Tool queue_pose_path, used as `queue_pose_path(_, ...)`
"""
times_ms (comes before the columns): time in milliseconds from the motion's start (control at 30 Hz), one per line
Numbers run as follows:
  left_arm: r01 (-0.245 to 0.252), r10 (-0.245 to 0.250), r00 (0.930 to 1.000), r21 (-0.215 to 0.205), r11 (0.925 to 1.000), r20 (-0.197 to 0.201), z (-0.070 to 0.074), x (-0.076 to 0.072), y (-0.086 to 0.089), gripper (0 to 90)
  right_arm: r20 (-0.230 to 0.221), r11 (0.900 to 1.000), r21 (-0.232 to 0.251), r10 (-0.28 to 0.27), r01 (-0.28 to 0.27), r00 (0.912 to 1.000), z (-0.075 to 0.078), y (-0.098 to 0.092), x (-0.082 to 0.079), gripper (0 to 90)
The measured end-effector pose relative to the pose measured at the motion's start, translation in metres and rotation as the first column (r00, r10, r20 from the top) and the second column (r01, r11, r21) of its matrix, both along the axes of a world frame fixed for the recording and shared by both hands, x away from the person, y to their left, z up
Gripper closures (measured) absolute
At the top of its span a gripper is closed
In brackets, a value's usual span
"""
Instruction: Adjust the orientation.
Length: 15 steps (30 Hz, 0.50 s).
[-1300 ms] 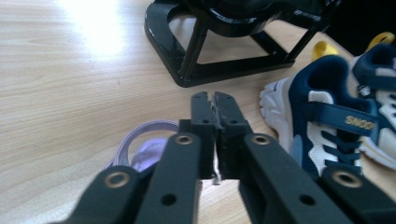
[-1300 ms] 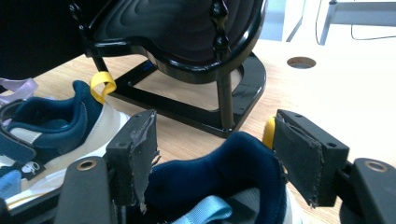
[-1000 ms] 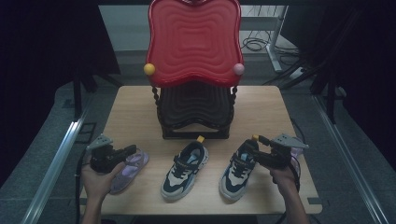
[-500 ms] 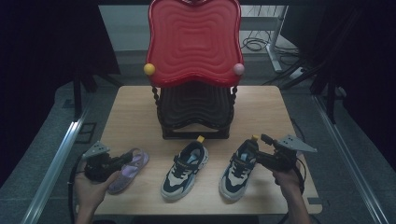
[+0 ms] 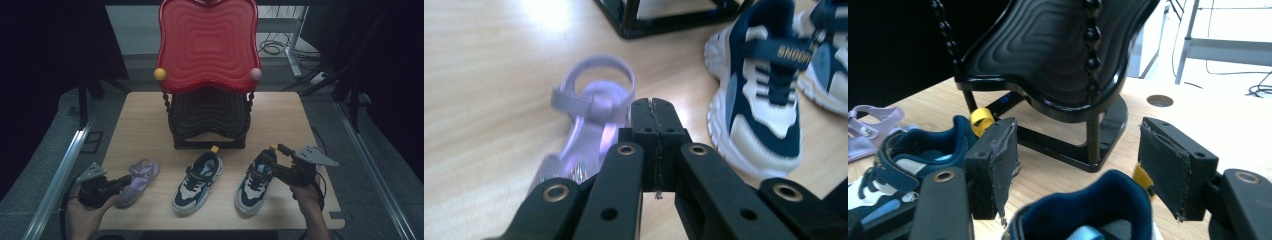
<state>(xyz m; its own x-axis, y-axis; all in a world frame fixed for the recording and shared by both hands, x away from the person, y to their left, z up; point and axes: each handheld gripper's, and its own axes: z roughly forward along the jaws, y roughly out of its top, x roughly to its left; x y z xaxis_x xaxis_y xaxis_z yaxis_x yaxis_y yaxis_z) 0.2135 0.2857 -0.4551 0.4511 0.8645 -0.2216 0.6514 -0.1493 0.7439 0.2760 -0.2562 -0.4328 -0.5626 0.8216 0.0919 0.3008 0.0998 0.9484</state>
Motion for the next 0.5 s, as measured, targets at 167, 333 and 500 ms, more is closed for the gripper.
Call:
queue_pose_path(167,-0.010,0.010,0.9998,0.005,0.9999,-0.017,-0.006,-0.008,0.005,90.0,-0.003,1.000,-0.016,0.023,-0.023,0.9997,0.001,0.009,0.000,32.8)
queue_pose_path(333,-0.013,0.014,0.9992,0.011,0.9999,-0.037,-0.014,-0.013,0.006,90.0,-0.004,0.999,-0.027,0.031,-0.031,0.9995,0.000,0.012,0.001,32.7)
queue_pose_path(500,-0.008,0.009,0.9969,0.013,0.9999,-0.078,-0.028,-0.013,0.002,90.0,-0.010,0.999,-0.029,0.027,-0.027,0.9996,-0.001,0.012,0.002,32.7)
